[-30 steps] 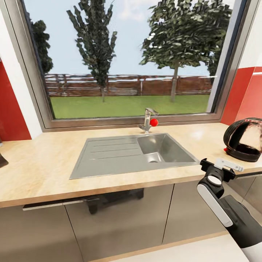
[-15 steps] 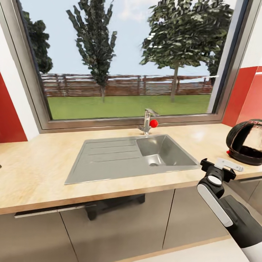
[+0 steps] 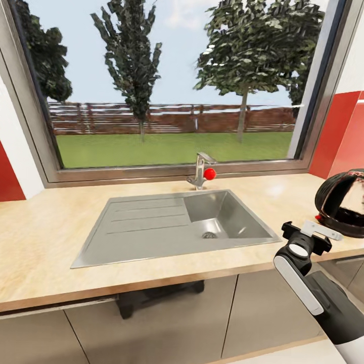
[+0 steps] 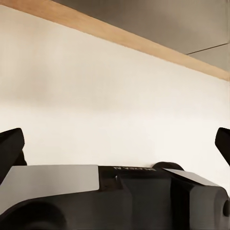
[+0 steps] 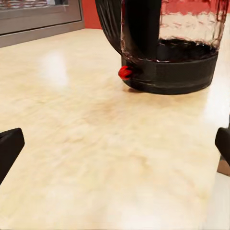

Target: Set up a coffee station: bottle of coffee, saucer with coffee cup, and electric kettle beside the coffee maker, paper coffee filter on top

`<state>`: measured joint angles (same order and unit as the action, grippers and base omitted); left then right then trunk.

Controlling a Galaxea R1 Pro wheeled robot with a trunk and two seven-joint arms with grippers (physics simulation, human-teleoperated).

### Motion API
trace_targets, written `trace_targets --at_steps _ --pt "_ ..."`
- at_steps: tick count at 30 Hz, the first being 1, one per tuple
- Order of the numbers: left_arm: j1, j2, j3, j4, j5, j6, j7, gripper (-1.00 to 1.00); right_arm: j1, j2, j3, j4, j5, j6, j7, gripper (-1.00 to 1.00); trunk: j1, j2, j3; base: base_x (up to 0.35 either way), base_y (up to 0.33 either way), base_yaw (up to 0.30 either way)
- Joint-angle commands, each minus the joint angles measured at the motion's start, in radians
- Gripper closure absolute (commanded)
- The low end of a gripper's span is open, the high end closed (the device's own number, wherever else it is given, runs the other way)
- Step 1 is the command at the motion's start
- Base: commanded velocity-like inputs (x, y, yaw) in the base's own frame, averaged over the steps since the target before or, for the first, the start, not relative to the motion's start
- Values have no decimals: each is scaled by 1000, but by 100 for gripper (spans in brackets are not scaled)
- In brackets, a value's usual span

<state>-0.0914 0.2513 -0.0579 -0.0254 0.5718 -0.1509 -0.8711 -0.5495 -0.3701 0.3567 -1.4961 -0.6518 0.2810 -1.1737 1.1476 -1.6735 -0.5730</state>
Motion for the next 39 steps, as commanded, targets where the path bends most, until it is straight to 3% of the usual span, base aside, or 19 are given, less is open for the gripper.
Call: trace_targets --at_steps 1,12,17,19,24,30,39 --pt "-1 0 -4 1 3 -7 -2 -100 -1 -1 2 -1 -3 10 -7 -100 0 -1 -1 116 -118 0" --pt "-1 0 5 1 3 -6 -2 -100 -2 -1 2 5 -3 11 -8 -100 0 -1 -1 145 -145 0" --pt "-1 0 6 1 3 -6 -2 -100 -20 -1 2 66 -3 12 -2 -100 0 -1 -1 18 -17 0" --pt "-1 -1 6 1 3 -6 -2 -100 -86 -3 2 166 -3 10 4 -100 0 -1 -1 3 -3 0" --pt "-1 -2 6 1 3 -6 -2 -100 -123 -9 1 203 -1 9 8 -100 0 -1 -1 1 -1 0" --pt "-1 -7 6 2 3 -6 -1 -100 -240 -13 1 281 0 14 2 -100 0 -1 -1 0 0 0" --pt "-1 -7 6 2 3 -6 0 -100 -319 -3 3 401 0 11 0 -100 0 -1 -1 0 0 0"
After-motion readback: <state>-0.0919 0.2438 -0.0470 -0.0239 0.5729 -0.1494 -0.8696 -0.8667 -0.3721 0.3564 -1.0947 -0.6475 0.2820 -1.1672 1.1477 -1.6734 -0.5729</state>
